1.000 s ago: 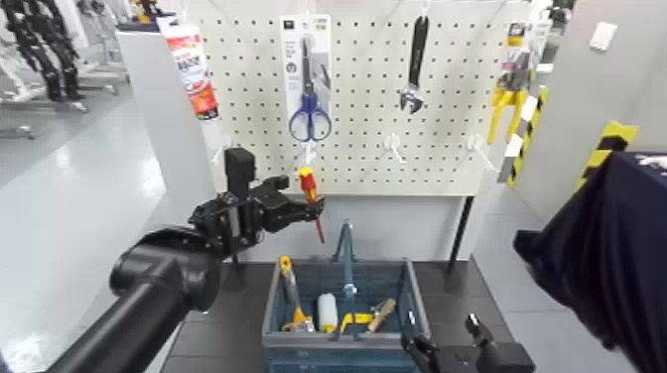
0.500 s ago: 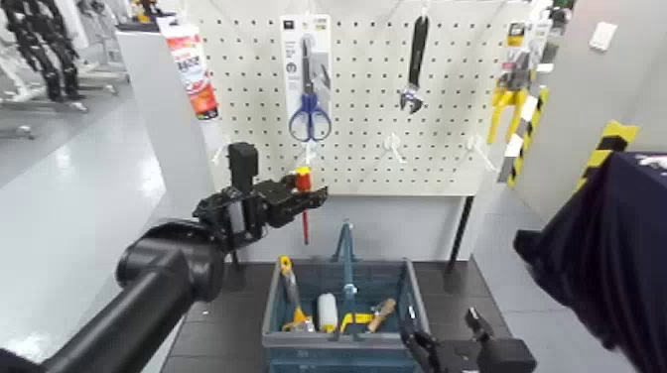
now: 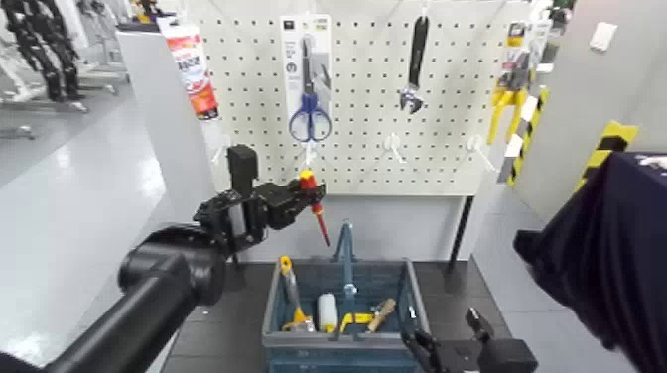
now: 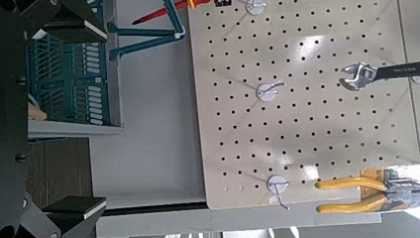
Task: Put the red screwdriver into the crate.
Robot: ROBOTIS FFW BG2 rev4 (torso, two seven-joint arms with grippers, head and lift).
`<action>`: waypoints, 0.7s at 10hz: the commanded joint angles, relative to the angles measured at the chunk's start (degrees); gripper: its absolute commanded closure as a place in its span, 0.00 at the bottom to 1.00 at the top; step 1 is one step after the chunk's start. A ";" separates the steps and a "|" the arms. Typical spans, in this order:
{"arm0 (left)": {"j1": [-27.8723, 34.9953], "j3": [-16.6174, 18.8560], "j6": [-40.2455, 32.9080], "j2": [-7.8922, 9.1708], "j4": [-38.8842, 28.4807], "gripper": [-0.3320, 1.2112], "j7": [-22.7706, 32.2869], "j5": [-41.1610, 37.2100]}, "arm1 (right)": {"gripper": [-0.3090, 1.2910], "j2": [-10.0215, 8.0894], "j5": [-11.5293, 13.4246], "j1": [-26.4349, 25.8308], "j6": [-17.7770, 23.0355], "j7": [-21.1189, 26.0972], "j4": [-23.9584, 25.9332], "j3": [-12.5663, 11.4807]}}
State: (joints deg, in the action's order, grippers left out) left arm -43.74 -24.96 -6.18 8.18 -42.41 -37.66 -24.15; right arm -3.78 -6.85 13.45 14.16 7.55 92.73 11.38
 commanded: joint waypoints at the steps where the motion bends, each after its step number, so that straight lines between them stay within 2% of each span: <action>1: 1.38 1.23 -0.15 0.26 -2.06 0.96 -0.05 0.77 | 0.28 -0.09 0.00 0.09 -0.28 0.00 0.00 -0.05; 3: 3.58 2.90 0.99 0.70 -6.02 0.96 0.31 1.74 | 0.28 -0.09 0.00 0.09 -0.54 0.00 -0.09 -0.13; 7: 9.20 6.59 7.84 2.11 -20.26 0.96 1.62 3.59 | 0.28 -0.09 0.09 0.18 -0.81 0.00 -0.09 -0.05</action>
State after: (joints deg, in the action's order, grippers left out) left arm -35.39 -19.02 0.56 10.14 -60.51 -36.02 -20.67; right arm -3.87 -6.77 13.62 13.38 7.55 92.64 11.34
